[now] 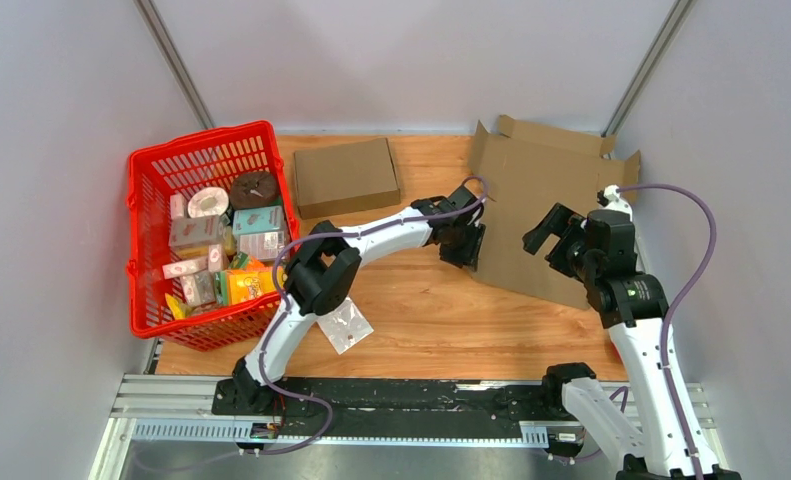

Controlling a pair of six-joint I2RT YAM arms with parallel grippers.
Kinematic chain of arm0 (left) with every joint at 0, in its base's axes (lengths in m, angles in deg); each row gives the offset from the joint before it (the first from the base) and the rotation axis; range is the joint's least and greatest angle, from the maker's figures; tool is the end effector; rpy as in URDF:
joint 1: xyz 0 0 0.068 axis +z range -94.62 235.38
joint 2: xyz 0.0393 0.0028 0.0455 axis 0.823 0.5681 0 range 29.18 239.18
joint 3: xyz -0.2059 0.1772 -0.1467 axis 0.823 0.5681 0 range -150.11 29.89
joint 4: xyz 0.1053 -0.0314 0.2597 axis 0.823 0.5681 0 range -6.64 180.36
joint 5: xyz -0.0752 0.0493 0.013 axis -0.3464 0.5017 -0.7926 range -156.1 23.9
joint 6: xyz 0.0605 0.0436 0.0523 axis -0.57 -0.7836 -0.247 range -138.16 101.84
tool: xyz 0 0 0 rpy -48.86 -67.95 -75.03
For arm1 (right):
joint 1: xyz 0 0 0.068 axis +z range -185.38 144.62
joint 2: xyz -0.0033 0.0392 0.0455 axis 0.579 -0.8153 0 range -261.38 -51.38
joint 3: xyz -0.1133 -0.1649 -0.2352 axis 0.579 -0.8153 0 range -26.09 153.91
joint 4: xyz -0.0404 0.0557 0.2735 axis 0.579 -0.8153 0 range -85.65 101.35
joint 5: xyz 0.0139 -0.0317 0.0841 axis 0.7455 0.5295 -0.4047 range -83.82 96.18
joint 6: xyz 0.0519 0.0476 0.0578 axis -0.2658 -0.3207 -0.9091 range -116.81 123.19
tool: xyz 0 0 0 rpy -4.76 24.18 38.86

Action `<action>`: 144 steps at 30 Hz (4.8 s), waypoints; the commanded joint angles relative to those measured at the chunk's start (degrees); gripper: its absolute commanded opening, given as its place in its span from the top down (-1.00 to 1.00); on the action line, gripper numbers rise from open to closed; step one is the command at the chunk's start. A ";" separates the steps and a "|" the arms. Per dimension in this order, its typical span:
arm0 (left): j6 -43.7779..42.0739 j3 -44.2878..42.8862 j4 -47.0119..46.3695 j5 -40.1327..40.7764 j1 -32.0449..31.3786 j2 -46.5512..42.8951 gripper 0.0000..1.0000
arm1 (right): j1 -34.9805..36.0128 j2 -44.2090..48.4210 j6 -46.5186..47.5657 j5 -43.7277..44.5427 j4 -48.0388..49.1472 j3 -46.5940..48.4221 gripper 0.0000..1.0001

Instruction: Fold the paper box

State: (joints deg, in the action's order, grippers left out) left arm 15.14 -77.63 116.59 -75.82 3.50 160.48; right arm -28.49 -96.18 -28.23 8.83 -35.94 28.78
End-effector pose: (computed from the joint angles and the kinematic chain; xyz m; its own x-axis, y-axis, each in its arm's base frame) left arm 0.3417 -0.4577 0.1574 -0.8896 0.2574 -0.3774 0.4114 0.8104 -0.4172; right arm 0.1816 0.0181 0.3372 -0.5558 0.4574 -0.6942 0.2420 0.8879 0.3913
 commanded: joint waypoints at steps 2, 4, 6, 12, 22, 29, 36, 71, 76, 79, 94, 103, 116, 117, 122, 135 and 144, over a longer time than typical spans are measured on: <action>1.16 0.39 -3.26 -2.94 1.07 1.15 0.30 | -0.13 0.24 1.71 -0.28 1.06 -0.20 -1.00; -0.07 1.00 -3.09 -1.72 1.34 0.36 0.57 | -0.13 0.32 2.06 -0.11 0.97 -0.47 -1.00; -2.78 2.40 -2.13 2.67 1.60 -1.13 1.00 | -0.13 0.15 2.50 0.24 0.79 -0.73 -1.00; -10.17 16.69 -2.82 14.10 3.80 -15.01 1.00 | -0.22 -4.75 4.61 1.04 0.71 -2.84 -1.00; -16.86 33.86 1.05 13.67 9.25 -34.07 1.00 | -0.22 -19.34 3.47 -10.03 4.57 -3.28 -1.00; -19.41 34.67 2.36 13.14 9.60 -39.02 1.00 | -6.36 -21.57 0.32 -7.13 4.92 -4.85 -1.00; -18.62 36.24 1.75 9.98 9.86 -38.32 1.00 | -21.74 -24.62 -10.12 -14.95 25.11 -10.13 -1.00; -15.45 19.04 -9.05 14.55 13.90 -39.74 -0.36 | -23.51 -70.09 4.87 -16.09 31.20 33.91 1.00; -15.45 6.75 -8.37 11.67 18.73 -28.40 -0.32 | -23.42 -58.67 7.59 -21.98 37.53 25.82 1.00; -17.29 3.82 -6.69 7.11 19.53 -26.28 -0.29 | -23.33 -50.94 9.97 -25.93 38.15 22.92 1.00; -24.23 8.56 -10.03 -4.43 22.17 -38.58 -0.30 | -22.89 -18.69 16.22 -42.99 34.54 14.84 1.00; -27.94 0.18 -14.37 -7.40 24.88 -31.22 -0.42 | -22.98 -13.65 14.98 -49.84 37.79 11.75 1.00; -8.44 -5.70 -22.93 -19.64 22.53 -26.61 -0.23 | -22.01 -12.69 11.73 -48.10 41.40 10.87 0.93; -6.25 -0.81 -24.60 -17.99 20.61 -28.54 -0.33 | -21.93 -12.60 11.73 -47.05 41.22 10.87 0.92; -0.96 7.33 -36.30 -15.43 15.41 -36.56 -0.52 | -20.96 -13.39 12.96 -46.34 39.38 11.48 0.88; -2.27 -8.91 -22.43 -3.39 10.13 -26.98 -0.55 | -19.55 -11.37 14.02 -45.81 38.23 11.57 0.88; 1.33 -16.65 -21.19 -5.66 10.13 -20.13 -0.47 | -18.15 -11.37 16.04 -45.99 37.45 11.22 0.87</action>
State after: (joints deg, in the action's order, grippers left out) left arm 14.14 -89.11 94.91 -79.78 13.58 138.26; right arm -47.42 -108.75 -14.02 -37.37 0.72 39.42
